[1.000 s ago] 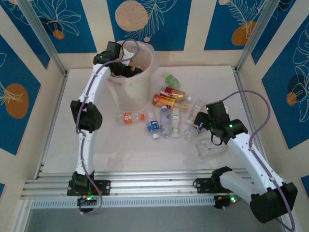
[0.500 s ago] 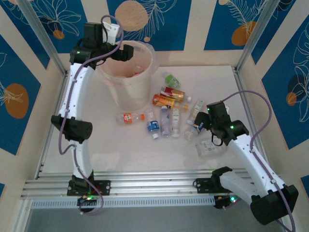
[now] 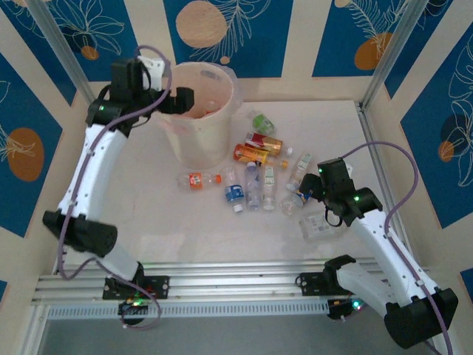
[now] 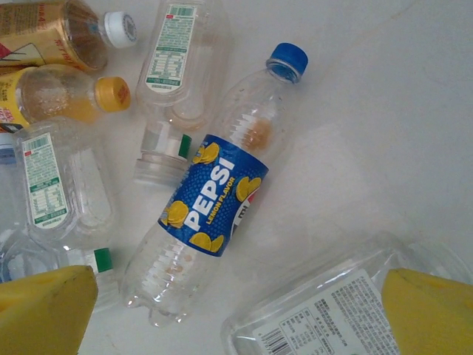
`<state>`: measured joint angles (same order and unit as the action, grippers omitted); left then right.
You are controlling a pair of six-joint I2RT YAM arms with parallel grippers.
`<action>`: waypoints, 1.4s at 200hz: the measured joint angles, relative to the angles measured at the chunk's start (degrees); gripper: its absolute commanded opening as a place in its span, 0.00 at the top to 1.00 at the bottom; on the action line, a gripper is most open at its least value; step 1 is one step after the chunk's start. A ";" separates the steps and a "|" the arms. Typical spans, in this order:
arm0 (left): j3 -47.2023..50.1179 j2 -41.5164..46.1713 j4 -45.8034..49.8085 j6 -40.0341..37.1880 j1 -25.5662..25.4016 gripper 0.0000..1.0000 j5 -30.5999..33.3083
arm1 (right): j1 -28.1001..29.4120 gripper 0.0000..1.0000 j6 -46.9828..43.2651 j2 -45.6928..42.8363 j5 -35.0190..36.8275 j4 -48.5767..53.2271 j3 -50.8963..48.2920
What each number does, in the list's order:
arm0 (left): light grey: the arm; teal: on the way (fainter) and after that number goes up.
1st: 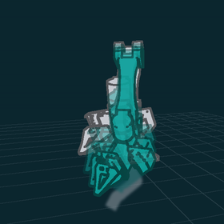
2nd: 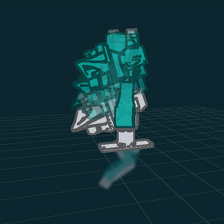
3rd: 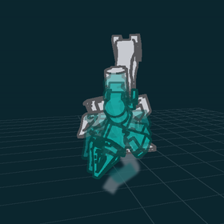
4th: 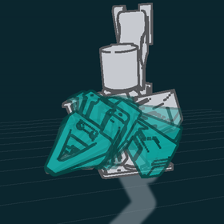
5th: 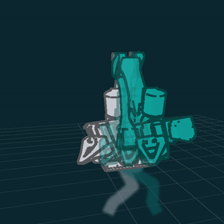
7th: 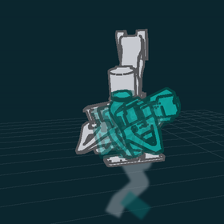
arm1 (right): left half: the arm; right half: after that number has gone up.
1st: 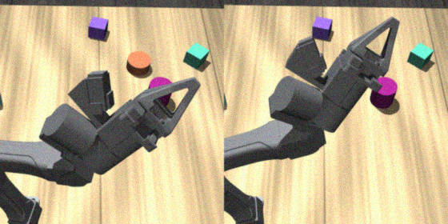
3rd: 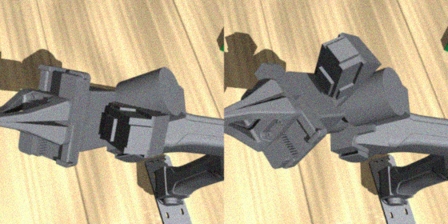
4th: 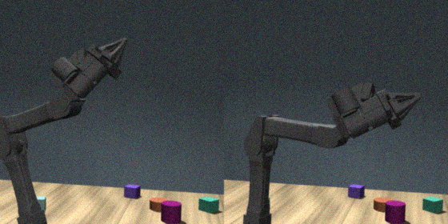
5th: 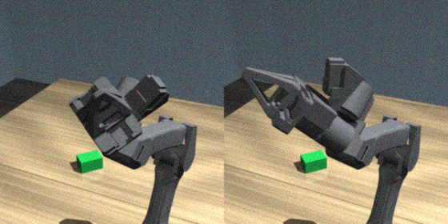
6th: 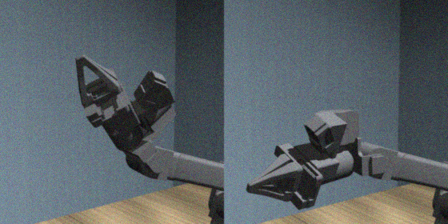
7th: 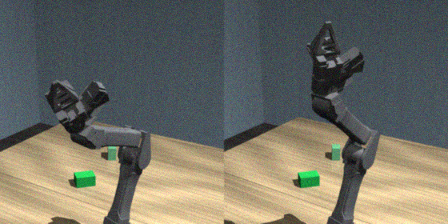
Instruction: Put the plastic bottles in the bin
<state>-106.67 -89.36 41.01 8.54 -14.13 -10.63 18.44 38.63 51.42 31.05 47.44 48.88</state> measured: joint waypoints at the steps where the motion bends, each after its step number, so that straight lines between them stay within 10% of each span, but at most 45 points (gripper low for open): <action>1: 0.46 0.33 -0.13 0.04 -0.02 0.00 0.07 | 0.00 0.01 0.02 0.00 0.07 0.00 0.00; 69: 35.74 28.92 -14.58 9.22 -3.34 0.00 9.18 | 0.00 0.01 1.92 -0.90 2.47 -0.26 -0.26; 138: 54.73 39.34 -15.91 20.63 -18.49 0.01 24.94 | -0.26 0.01 7.56 -1.14 8.72 1.99 -0.26; 280: 60.22 10.23 -28.37 40.92 -37.33 0.15 33.07 | -2.73 0.01 10.03 -2.89 10.84 4.15 -0.26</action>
<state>-46.46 -79.13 12.64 49.45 -51.46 22.44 15.70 48.66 48.53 41.89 51.59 48.62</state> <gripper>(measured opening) 0.856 0.992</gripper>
